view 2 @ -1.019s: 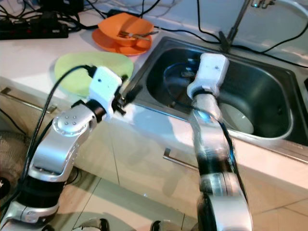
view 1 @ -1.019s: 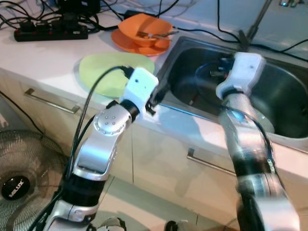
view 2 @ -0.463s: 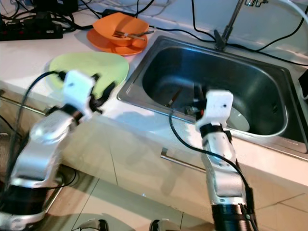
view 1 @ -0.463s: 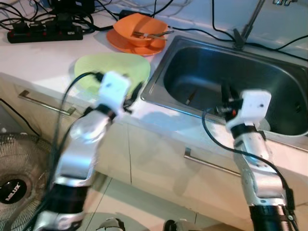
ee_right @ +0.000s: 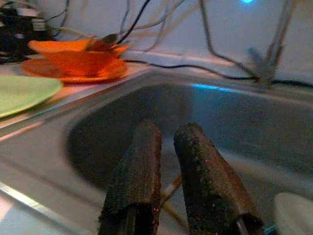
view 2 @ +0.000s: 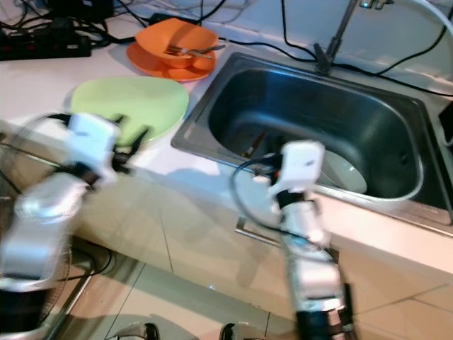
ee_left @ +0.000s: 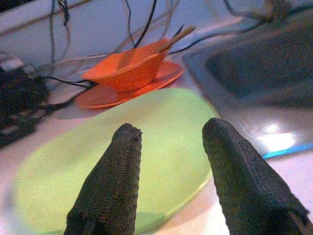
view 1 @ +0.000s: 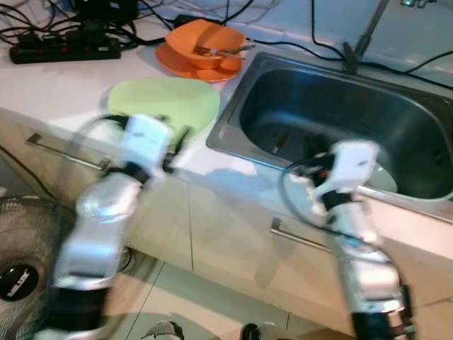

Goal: Kitchen organization

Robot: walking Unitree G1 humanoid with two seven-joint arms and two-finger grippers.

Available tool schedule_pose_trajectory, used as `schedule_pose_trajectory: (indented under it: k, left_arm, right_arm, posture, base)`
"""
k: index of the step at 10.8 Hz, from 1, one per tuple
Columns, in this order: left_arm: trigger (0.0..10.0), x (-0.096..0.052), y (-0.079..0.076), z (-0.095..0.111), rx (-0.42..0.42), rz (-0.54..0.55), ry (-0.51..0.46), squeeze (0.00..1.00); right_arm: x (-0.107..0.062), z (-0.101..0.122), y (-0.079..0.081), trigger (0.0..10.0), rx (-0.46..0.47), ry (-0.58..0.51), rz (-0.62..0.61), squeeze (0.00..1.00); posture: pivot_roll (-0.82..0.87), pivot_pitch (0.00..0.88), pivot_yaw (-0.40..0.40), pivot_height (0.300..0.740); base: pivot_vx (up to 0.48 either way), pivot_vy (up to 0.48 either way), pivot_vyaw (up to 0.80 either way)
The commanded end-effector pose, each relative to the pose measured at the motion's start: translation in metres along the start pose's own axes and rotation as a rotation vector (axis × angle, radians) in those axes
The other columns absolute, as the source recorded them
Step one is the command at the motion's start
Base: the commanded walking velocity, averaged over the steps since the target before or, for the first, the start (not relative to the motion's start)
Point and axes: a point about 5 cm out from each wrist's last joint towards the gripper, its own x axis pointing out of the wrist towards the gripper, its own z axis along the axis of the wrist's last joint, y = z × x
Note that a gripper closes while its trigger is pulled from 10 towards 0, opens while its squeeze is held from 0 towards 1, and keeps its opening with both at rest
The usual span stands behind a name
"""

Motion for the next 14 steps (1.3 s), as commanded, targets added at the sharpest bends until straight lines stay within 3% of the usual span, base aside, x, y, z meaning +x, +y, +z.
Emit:
schedule_pose_trajectory:
  k: [1, 2, 3, 4, 5, 6, 10, 14]
  left_arm:
    - [10.0, -0.004, 0.005, 0.005, 0.072, -0.013, -0.008, 0.0]
    - [10.0, -0.01, 0.011, 0.01, 0.221, -0.075, -0.015, 0.0]
    - [10.0, -0.016, 0.014, 0.008, 0.384, -0.153, -0.003, 0.31]
    - [10.0, -0.02, 0.021, 0.001, 0.506, -0.173, 0.051, 1.0]
    - [10.0, -0.019, 0.025, -0.002, 0.584, -0.188, 0.081, 0.58]
    - [10.0, -0.018, 0.028, -0.003, 0.662, -0.22, 0.104, 0.0]
    - [10.0, -0.002, 0.037, 0.003, 0.768, -0.248, 0.097, 0.0]
    - [10.0, 0.007, 0.045, 0.002, 0.743, -0.346, 0.114, 0.0]
  right_arm:
    - [-0.001, 0.003, 0.002, 10.0, 0.004, -0.008, 0.001, 0.0]
    - [-0.001, 0.001, 0.006, 10.0, 0.014, 0.0, 0.005, 0.0]
    - [0.0, 0.0, 0.007, 10.0, 0.019, 0.005, 0.006, 0.0]
    - [0.001, 0.0, 0.009, 10.0, 0.025, 0.007, 0.008, 0.0]
    - [0.002, 0.0, 0.01, 10.0, 0.028, 0.007, 0.009, 0.0]
    - [0.003, 0.0, 0.01, 10.0, 0.028, 0.008, 0.008, 0.0]
    - [0.003, -0.001, 0.011, 10.0, 0.033, 0.011, -0.001, 0.0]
    - [0.002, -0.003, 0.01, 10.0, 0.035, 0.02, -0.013, 0.0]
  posture:
    - [-0.04, 0.098, -0.059, 0.74]
    - [-0.02, 0.099, -0.065, 0.74]
    - [-0.01, 0.097, -0.069, 0.74]
    - [0.0, 0.092, -0.07, 0.74]
    - [0.0, 0.091, -0.072, 0.74]
    - [-0.01, 0.087, -0.071, 0.74]
    - [0.0, 0.078, -0.068, 0.74]
    - [-0.01, 0.077, -0.057, 0.74]
  base:
    - [0.0, 0.0, 0.0]
    - [0.0, 0.0, 0.0]
    - [0.0, 0.0, 0.0]
    - [0.0, 0.0, 0.0]
    - [0.0, 0.0, 0.0]
    - [0.0, 0.0, 0.0]
    - [0.0, 0.0, 0.0]
    - [0.0, 0.0, 0.0]
